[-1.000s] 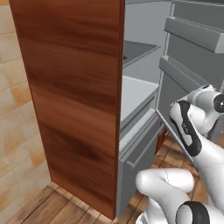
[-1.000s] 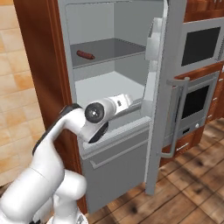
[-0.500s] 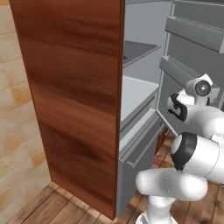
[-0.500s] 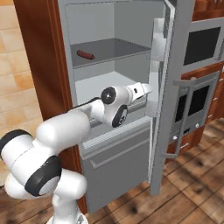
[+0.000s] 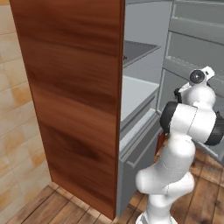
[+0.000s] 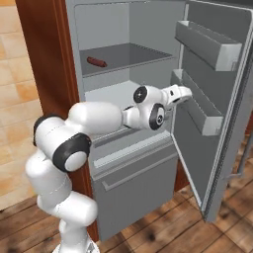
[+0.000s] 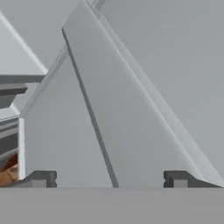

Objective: Move the hot dog bun to the plate on the dining table and place the condiment next to that plate. Then navigate to the fridge and take the sausage and place it on the plate as well.

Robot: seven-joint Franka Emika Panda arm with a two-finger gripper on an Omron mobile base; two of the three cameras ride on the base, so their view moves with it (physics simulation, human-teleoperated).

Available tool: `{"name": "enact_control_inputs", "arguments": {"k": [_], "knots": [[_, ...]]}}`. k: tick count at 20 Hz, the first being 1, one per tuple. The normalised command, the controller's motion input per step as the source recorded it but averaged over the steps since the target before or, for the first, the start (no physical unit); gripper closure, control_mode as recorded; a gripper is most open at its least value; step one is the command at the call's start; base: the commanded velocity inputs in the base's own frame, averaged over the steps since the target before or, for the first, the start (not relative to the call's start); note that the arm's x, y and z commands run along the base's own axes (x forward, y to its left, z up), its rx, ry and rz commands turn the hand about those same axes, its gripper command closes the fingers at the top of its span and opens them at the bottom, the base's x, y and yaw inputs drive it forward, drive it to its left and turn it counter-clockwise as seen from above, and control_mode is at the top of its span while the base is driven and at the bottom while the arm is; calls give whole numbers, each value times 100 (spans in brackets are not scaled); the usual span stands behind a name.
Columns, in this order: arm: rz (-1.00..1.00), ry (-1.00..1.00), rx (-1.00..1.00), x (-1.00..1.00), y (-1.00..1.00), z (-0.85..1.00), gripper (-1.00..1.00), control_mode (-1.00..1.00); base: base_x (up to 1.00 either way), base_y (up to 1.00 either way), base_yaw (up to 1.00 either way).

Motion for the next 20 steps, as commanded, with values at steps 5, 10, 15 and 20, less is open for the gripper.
{"name": "enact_control_inputs", "arguments": {"k": [5, 10, 15, 20], "knots": [[0, 4, 1, -100, 96, 68, -100, -100, 0, 0, 0], [1, 26, 24, -85, 99, 79, -100, -100, 0, 0, 0], [-1, 44, 43, -74, 81, 40, -100, -100, 0, 0, 0], [-3, 29, 40, -98, 64, 5, -100, -100, 0, 0, 0]]}}
